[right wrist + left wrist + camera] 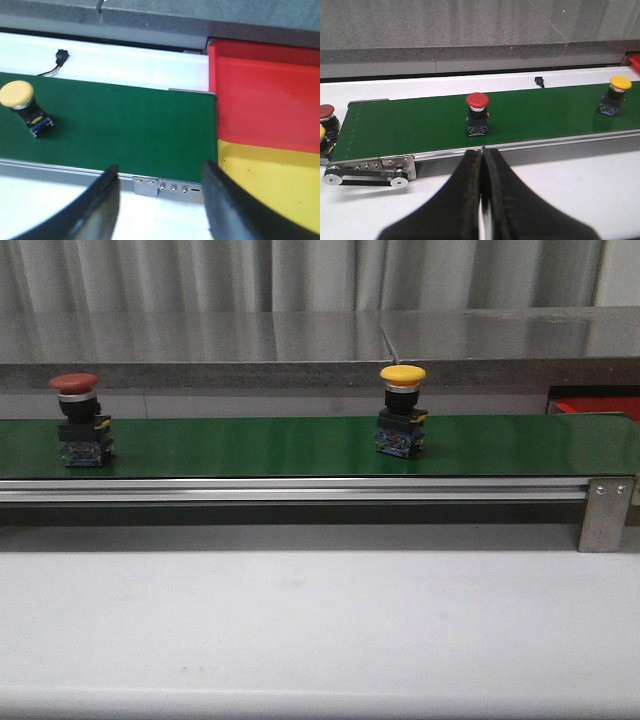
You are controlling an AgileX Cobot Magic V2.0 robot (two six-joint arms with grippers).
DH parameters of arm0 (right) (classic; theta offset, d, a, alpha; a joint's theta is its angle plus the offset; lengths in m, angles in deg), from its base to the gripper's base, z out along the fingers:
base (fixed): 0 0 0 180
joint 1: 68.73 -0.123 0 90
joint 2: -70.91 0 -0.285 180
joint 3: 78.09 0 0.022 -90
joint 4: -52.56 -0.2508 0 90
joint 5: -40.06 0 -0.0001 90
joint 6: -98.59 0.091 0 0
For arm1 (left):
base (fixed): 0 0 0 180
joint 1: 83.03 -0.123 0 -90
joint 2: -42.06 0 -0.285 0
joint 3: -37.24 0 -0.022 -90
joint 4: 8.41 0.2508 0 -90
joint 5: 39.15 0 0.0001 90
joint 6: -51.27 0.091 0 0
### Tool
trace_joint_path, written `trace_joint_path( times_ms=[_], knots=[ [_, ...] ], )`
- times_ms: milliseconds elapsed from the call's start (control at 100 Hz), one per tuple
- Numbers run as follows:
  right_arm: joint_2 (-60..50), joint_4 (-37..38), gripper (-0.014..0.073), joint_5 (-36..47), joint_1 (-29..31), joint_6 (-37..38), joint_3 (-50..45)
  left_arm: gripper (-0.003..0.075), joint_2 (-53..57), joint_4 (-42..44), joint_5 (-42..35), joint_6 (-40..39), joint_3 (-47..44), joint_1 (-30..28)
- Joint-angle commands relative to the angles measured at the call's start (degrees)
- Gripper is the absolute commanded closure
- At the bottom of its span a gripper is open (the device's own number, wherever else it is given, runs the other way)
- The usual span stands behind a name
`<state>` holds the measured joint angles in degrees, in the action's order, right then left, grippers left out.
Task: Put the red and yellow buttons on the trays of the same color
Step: 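Lower the right gripper onto the yellow button on the belt and grasp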
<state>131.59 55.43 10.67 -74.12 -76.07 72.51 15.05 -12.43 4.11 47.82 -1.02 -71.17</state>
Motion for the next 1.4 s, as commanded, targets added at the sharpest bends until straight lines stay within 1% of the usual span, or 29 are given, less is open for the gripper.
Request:
trace_joint_path(
  times_ms=[0,190,430,570,690,810,960,1100,1210,1300,1350,1390],
  knots=[
    [3.3,0.1,0.0044,0.9,-2.2,-0.7,5.5,0.0741,-0.6,-0.2,-3.9,-0.1,1.3,0.5],
    [11.0,0.1,0.0042,-2.0,-6.9,-1.2,13.0,0.0741,-0.6,-0.2,-3.9,-0.1,1.3,0.5],
    [23.7,-0.7,0.0042,-17.2,-11.7,-6.0,27.3,0.0741,-0.6,-0.2,-3.9,-0.1,1.3,0.5],
    [30.9,-2.4,0.0042,-24.6,-12.2,-9.6,35.5,0.0741,-0.6,-0.2,-3.9,-0.1,1.3,0.5],
    [36.5,-5.1,0.0042,-29.1,-12.2,-11.7,41.2,0.0741,-0.6,-0.2,-3.9,-0.1,1.3,0.5],
    [41.9,-6.2,0.0042,-31.4,-12.2,-12.7,45.5,0.0741,-0.6,-0.2,-3.9,-0.1,1.3,0.5],
    [47.4,-6.2,0.0042,-31.9,-12.2,-12.7,49.0,0.0741,-0.6,-0.2,-3.9,-0.1,1.3,0.5],
    [51.3,-6.2,0.0042,-32.0,-12.0,-12.6,50.2,0.0741,-0.6,-0.2,-3.9,-0.1,1.3,0.5],
    [52.9,-6.2,0.0046,-30.3,-10.8,-12.0,50.2,0.0741,-0.6,-0.2,-3.9,-0.1,1.3,0.5],
    [53.5,-6.2,0.0106,-29.7,-9.8,-12.0,50.2,0.0741,-0.6,-0.2,-3.9,-0.1,1.3,0.5],
    [53.7,-6.1,0.0176,-29.6,-9.7,-12.0,50.2,0.0741,-0.6,-0.2,-3.9,-0.1,1.3,0.5],
    [53.7,-6.1,0.025,-29.6,-9.4,-12.0,50.2,0.0741,-0.6,-0.2,-3.9,-0.1,1.3,0.5]
  ],
)
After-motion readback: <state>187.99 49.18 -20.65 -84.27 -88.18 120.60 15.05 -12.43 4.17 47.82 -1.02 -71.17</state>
